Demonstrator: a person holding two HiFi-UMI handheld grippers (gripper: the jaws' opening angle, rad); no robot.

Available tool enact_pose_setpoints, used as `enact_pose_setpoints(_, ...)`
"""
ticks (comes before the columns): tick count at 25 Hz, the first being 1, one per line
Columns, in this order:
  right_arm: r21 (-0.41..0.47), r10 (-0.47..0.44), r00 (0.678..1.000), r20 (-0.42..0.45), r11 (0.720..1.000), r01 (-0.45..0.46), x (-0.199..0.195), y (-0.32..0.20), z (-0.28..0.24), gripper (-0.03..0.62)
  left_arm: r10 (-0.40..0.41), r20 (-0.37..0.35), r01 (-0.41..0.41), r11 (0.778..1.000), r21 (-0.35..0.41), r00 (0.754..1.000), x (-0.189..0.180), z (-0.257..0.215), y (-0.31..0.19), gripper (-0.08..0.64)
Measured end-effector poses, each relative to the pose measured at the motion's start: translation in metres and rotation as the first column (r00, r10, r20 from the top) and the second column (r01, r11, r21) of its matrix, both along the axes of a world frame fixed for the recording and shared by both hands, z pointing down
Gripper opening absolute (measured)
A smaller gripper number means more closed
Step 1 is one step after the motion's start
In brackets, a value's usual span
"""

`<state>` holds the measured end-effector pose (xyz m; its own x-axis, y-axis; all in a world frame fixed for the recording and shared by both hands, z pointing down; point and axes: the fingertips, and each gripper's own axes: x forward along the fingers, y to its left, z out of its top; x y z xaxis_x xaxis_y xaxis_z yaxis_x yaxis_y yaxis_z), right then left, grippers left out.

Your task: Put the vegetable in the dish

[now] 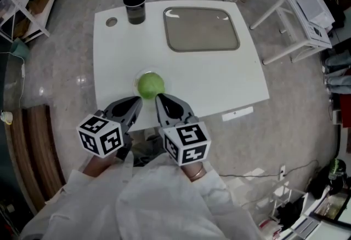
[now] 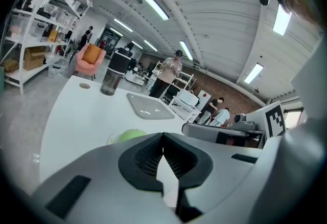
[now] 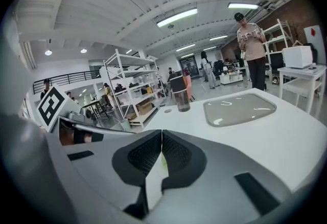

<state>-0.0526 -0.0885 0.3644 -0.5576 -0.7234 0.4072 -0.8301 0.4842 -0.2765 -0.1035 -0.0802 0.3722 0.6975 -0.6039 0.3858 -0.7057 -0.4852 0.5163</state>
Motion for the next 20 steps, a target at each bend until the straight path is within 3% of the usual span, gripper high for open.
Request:
enact_pose_setpoints(12,-0.018,-0.063,0.998,-0.009,0.998,0.063,0.001,-0.012,0.006,0.012,-0.058,-0.002,0.058,0.998,-0.035,0.998,-0.008,0.008,-0.011,0.008)
enact_pose_setpoints(20,-0.062,-0.067,0.998,0.001,0.996,0.067,0.008,-0.015,0.019,0.012,-0.092,-0.009,0.091,0.989,-0.114,0.996,-0.009,0.029,-0.010,0.008)
